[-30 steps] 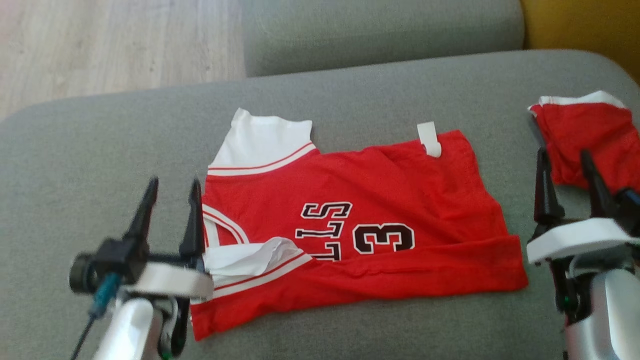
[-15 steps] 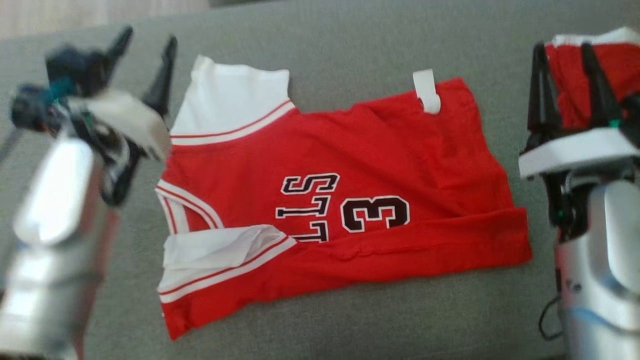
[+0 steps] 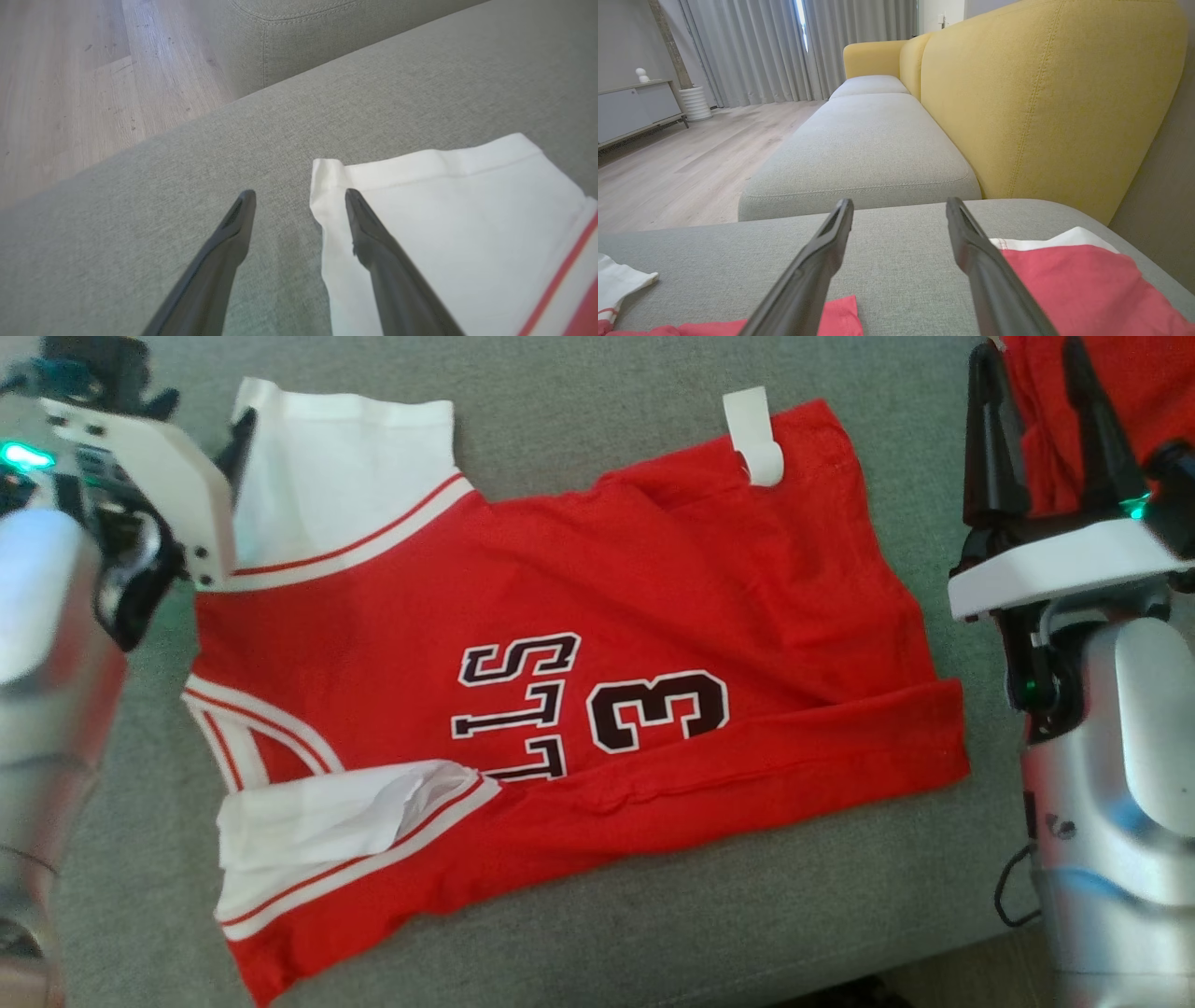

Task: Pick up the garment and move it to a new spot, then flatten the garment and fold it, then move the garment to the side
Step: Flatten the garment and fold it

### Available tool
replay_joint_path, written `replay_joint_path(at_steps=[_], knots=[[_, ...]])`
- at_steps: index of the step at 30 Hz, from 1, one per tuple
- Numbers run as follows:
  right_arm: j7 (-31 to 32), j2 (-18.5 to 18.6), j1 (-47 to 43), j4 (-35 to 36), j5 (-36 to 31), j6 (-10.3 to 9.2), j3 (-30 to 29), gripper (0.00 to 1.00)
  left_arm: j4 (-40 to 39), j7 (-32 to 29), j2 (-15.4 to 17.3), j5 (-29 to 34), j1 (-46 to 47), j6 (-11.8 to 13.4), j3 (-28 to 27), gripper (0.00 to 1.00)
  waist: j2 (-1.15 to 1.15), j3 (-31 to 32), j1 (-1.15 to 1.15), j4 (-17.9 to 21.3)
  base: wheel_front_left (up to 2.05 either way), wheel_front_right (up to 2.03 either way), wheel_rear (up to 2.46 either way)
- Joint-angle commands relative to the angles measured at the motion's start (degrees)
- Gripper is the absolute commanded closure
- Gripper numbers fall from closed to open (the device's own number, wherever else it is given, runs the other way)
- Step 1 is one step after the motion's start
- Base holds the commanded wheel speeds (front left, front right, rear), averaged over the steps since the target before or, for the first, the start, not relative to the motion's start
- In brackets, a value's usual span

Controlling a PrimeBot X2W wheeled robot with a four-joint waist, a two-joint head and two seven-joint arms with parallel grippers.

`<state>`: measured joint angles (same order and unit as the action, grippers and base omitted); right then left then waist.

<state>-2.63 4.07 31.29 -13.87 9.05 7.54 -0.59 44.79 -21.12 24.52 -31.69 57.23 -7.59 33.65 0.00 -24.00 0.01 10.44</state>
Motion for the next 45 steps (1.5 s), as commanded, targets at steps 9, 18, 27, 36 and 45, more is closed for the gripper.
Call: replay_joint_path(at_steps=[9,18,27,36,45], knots=[[-1.5,-0.5,2.9,1.7,0.4,-0.05,1.1,0.00,3.0,-1.2,3.9,-6.2,6.9,0.1,2.9,0.00,0.00,-3.0,-0.01,2.0,0.00,0.00,0.00],[-1.3,-0.7,3.6,1.1,-0.4,-0.05,0.7,0.00,3.6,-5.7,3.2,-13.1,6.8,0.1,7.5,0.83,0.00,-3.5,-0.01,1.9,0.00,0.00,0.00],[-0.1,2.1,4.6,-1.6,-0.7,-0.05,2.4,0.00,1.8,2.0,2.6,-17.8,4.8,0.1,9.8,1.00,0.00,0.5,-0.01,-1.0,0.00,0.00,0.00],[8.7,10.3,5.5,-9.9,4.1,-0.05,11.0,0.00,-3.1,14.4,1.0,-19.2,2.7,0.1,11.6,1.00,0.00,5.4,-0.01,-7.5,0.00,0.00,0.00],[17.4,17.7,7.6,-21.6,9.1,-0.05,17.9,0.00,-11.4,16.5,1.7,-20.0,-0.4,0.1,14.1,1.00,0.00,7.1,-0.01,-13.1,0.00,0.00,0.00]])
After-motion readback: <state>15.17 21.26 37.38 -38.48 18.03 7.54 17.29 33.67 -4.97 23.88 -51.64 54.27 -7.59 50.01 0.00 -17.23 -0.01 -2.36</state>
